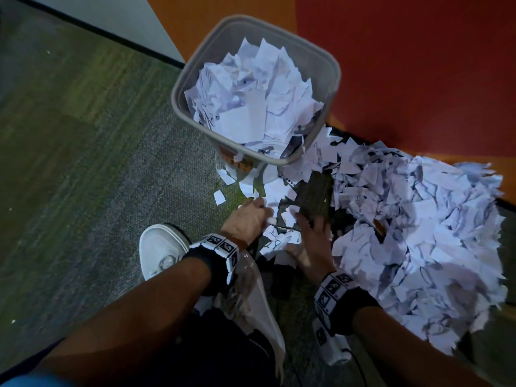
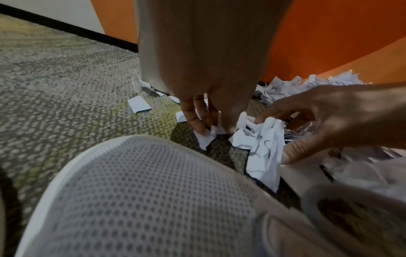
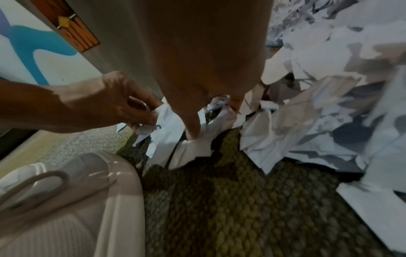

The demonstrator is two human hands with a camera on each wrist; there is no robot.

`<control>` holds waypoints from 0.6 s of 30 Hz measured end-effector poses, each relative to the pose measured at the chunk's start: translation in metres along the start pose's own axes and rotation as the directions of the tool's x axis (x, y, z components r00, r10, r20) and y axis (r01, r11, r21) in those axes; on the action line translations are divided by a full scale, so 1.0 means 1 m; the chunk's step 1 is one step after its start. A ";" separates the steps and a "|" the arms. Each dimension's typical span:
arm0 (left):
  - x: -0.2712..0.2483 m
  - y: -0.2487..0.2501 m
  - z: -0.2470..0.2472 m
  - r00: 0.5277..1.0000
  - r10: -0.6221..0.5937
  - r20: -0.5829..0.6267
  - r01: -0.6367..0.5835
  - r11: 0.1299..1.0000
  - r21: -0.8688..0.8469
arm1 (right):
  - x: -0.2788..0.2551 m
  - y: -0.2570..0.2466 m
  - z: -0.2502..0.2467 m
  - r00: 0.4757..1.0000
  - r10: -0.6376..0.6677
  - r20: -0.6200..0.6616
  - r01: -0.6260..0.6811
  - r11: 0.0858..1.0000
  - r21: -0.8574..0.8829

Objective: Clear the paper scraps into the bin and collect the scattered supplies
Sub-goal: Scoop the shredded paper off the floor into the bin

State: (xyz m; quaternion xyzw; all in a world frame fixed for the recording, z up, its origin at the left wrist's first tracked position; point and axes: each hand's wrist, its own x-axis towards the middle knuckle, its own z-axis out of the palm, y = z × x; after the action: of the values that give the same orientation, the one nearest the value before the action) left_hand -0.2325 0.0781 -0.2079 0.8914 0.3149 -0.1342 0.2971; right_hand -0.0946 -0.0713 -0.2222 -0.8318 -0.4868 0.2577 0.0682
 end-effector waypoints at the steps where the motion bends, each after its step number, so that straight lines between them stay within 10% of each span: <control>1: 0.001 -0.002 0.000 1.000 -0.003 -0.012 0.003 0.999 -0.035 | 0.004 0.001 0.001 1.000 0.012 0.017 -0.012 1.000 0.001; 10: 0.000 -0.013 0.004 0.975 -0.007 -0.221 0.008 1.000 0.002 | 0.024 -0.023 -0.002 0.988 0.120 0.094 -0.125 0.991 0.054; 18: 0.015 0.004 -0.003 0.999 0.034 0.042 -0.042 0.975 0.218 | 0.039 -0.045 -0.007 0.990 0.044 0.132 -0.045 0.999 0.010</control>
State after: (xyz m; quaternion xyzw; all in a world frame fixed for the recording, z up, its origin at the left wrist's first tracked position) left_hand -0.2182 0.0852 -0.2100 0.9218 0.2755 -0.1793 0.2054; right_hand -0.1108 -0.0141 -0.2142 -0.8233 -0.4699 0.3164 0.0356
